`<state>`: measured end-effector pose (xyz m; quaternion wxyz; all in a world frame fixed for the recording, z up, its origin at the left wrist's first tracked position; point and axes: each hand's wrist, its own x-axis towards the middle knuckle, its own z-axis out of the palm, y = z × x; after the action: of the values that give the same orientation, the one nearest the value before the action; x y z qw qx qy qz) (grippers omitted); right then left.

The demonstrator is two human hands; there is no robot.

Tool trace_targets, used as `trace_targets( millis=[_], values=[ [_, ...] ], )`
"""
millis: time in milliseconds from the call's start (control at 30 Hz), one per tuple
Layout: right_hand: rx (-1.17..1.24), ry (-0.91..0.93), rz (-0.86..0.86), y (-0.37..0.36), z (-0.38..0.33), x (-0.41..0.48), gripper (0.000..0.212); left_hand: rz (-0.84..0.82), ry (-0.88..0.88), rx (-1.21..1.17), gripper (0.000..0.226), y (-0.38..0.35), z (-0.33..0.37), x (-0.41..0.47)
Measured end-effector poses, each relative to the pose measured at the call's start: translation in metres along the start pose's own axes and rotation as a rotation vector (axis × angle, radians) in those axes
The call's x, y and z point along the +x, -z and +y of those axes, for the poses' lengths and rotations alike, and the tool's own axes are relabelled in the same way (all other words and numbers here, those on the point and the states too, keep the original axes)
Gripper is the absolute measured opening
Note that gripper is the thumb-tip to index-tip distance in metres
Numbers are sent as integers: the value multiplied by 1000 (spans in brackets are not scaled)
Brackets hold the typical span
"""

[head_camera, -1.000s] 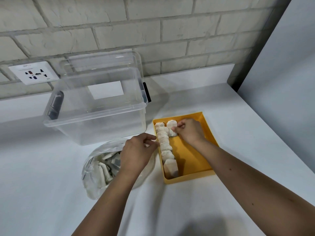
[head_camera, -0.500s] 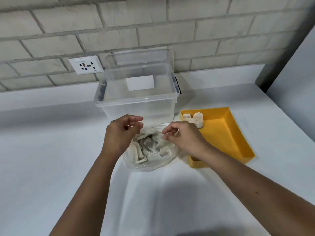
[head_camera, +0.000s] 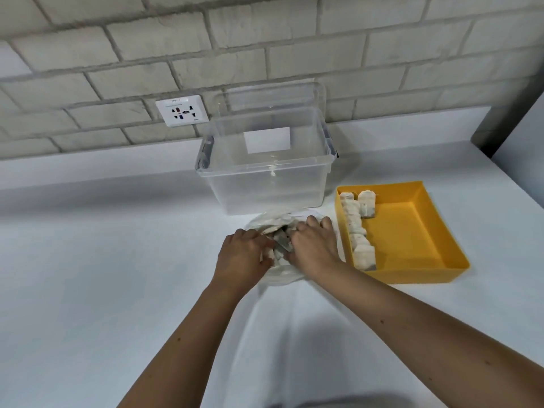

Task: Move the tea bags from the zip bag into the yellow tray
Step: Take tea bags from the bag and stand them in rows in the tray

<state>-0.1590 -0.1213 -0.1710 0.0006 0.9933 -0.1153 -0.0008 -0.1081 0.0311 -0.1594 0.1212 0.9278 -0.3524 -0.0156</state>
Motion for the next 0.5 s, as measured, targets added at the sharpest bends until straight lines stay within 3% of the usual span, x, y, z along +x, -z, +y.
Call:
trace_targets(
  millis=[100,333,500],
  values=[
    [23,27,10,4,3,-1,21,4,2,-12,37,1,-2,1],
    [261,115,101,34,16,-7,19,179,-63,-192,46,1,1,7],
    [342,171,165,56,21,-7,15,155,6,-221,21,4,3,12]
  ],
)
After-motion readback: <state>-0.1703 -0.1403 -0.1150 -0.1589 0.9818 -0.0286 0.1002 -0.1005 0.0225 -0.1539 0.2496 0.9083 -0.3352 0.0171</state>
